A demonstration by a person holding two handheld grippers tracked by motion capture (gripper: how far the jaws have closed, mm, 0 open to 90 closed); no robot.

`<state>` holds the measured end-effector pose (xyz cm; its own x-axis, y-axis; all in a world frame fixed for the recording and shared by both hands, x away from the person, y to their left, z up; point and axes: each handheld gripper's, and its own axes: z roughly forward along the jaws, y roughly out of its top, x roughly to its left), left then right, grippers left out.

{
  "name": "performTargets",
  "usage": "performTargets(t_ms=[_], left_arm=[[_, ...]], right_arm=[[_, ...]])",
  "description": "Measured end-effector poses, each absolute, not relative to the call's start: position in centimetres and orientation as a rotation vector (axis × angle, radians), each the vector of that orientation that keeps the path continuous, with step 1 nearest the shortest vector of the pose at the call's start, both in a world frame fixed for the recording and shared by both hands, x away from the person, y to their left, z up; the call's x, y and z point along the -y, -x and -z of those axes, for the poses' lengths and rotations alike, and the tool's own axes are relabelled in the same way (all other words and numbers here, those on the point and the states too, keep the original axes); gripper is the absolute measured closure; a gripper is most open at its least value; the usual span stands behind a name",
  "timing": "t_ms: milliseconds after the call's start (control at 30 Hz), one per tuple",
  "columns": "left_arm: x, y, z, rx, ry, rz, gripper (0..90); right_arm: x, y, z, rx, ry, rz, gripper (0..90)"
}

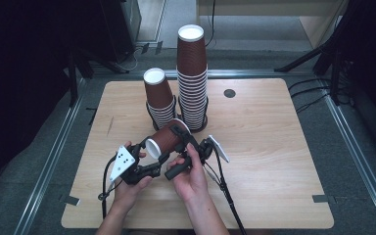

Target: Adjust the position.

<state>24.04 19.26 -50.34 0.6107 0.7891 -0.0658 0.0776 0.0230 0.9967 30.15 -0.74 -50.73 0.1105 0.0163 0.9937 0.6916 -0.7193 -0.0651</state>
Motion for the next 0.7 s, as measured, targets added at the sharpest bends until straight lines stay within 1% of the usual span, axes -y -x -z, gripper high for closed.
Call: performTargets(t_ms=[67, 133, 433, 567, 600, 700], left_arm=[[-19.28, -24.09, 50.36, -0.780, -1.475, -0.640, 22.0], [-19.30, -24.14, 50.46, -0.783, -1.478, -0.632, 21.9], [-19.88, -24.07, 50.28, -0.776, -1.452, -0.583, 22.3], [-19.82, -24.08, 50.28, -0.788, -1.469, -0.567, 15.8], [-19.79, -24.10, 50.26, -0.794, -1.479, -0.554, 12.9], [-19.84, -24.06, 50.13, -0.807, -1.498, -0.510, 8.1]], right_arm=[[0.78, -30.13, 50.73, 0.697, 1.862, 1.664, 8.7], [0.74, -30.08, 50.69, 0.696, 1.847, 1.670, 11.3], [0.98, -30.11, 50.59, 0.722, 1.847, 1.720, 12.2], [1.18, -30.11, 50.40, 0.739, 1.850, 1.767, 12.3], [1.27, -30.14, 50.35, 0.747, 1.860, 1.782, 12.3], [1.67, -30.46, 50.28, 0.770, 1.889, 1.829, 12.3]])
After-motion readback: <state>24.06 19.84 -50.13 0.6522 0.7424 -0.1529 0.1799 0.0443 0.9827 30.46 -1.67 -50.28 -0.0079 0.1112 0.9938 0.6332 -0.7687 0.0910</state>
